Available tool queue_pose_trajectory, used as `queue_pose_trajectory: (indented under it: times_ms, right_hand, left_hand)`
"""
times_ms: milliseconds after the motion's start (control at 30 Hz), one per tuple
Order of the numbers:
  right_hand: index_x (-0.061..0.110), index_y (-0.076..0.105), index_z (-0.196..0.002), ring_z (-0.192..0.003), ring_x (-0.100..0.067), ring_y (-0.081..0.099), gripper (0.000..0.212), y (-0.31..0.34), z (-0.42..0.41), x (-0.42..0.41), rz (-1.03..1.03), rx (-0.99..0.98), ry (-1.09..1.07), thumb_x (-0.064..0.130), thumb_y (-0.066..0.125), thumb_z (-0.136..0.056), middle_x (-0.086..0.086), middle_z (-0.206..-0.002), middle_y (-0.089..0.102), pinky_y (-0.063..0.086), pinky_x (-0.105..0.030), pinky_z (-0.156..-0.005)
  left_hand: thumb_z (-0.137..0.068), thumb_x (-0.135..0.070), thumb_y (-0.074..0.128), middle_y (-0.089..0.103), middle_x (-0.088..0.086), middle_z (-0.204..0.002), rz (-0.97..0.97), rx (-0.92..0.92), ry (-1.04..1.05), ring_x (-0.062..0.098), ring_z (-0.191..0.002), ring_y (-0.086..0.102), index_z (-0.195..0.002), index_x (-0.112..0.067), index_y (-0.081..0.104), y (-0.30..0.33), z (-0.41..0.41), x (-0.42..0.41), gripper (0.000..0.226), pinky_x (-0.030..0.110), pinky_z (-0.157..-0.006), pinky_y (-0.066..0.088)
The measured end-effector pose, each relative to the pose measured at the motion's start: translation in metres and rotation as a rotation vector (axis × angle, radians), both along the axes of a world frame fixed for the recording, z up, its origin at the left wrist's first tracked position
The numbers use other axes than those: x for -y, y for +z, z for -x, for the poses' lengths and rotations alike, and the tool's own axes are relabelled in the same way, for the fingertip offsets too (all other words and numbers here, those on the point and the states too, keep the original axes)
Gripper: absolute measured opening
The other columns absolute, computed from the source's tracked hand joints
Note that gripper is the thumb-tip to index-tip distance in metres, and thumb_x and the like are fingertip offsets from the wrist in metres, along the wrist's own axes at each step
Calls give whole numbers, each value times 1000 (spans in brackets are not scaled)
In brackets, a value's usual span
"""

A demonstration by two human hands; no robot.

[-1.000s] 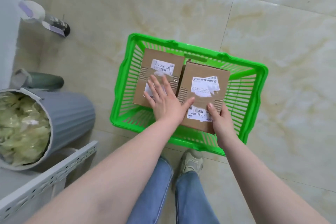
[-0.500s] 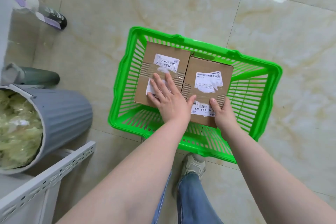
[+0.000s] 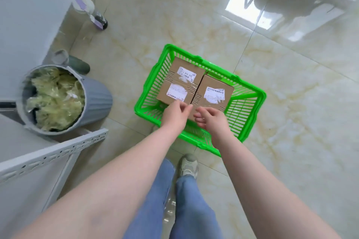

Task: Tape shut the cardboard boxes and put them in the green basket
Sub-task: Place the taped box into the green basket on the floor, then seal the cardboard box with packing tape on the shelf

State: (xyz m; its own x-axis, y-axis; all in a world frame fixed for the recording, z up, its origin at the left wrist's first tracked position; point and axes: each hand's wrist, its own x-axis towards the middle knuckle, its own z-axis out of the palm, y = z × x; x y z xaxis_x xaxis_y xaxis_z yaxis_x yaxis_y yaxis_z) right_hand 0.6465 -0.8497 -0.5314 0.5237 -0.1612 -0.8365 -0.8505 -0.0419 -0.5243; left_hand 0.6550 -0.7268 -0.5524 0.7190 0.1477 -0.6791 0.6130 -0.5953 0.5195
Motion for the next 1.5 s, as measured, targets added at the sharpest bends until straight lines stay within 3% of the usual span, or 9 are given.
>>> queue_pose_trajectory:
  times_ms: [133,267,733,900,1033,1133,1200,1300,1500]
  right_hand:
    - [7,66,-94,-61,-10,52,10,94,14,-32,-130,38,158,13,58,-96,-4,-74,63,47,-17,-60]
    - [10,69,-86,-59,-7,56,12,173,34,-64,-186,97,312,13,61,-94,-1,-70,65,51,-18,-62]
    - [7,70,-95,-71,-13,59,11,358,184,-253,-375,129,1121,15,63,-93,-4,-83,68,51,-23,-71]
    - [10,69,-93,-74,-14,60,8,401,245,-370,-447,315,1187,17,67,-91,-2,-81,68,51,-24,-71]
    - [16,63,-114,-84,-13,56,33,416,283,-463,-293,484,1040,35,70,-88,3,-96,62,47,-29,-77]
    - [14,54,-133,-99,-18,55,57,412,303,-506,-159,487,981,44,68,-87,-2,-115,60,40,-31,-81]
    - [11,58,-131,-94,-19,58,54,409,313,-518,-97,486,982,44,65,-89,-1,-107,65,43,-29,-74]
    - [10,66,-116,-67,-10,52,37,411,329,-516,-28,487,984,39,61,-93,6,-79,62,39,-24,-54]
    - [12,68,-114,-76,-8,64,30,428,378,-479,-55,549,970,32,65,-92,5,-89,70,46,-20,-60]
  left_hand:
    - [-98,-22,56,68,12,-94,188,7,347,28,-91,64,-79,-14,59,90,33,-45,21,34,-83,49]
    - [-100,-16,52,65,8,-86,247,91,604,12,-68,57,-78,-16,56,186,84,-92,23,26,-72,43]
    - [-103,-20,47,69,2,-84,317,423,1476,12,-74,64,-87,-14,64,404,375,-240,24,22,-65,47]
    - [-99,-17,54,65,2,-83,36,675,1741,18,-81,61,-84,-16,59,437,454,-320,16,25,-68,46]
    - [-96,-31,61,62,6,-119,-72,652,1734,18,-103,56,-123,-6,59,454,489,-402,37,23,-82,42]
    - [-94,-42,61,52,8,-141,21,511,1588,24,-125,50,-139,-11,48,458,492,-449,57,28,-94,36]
    - [-93,-45,60,45,6,-148,156,439,1446,23,-131,45,-145,-14,41,458,488,-464,63,30,-96,32]
    - [-92,-43,63,51,4,-141,344,415,1314,16,-119,48,-140,-14,43,456,479,-472,60,29,-91,32]
    - [-75,-59,74,45,8,-135,138,297,1428,21,-87,54,-119,-11,33,443,494,-449,77,30,-75,42]
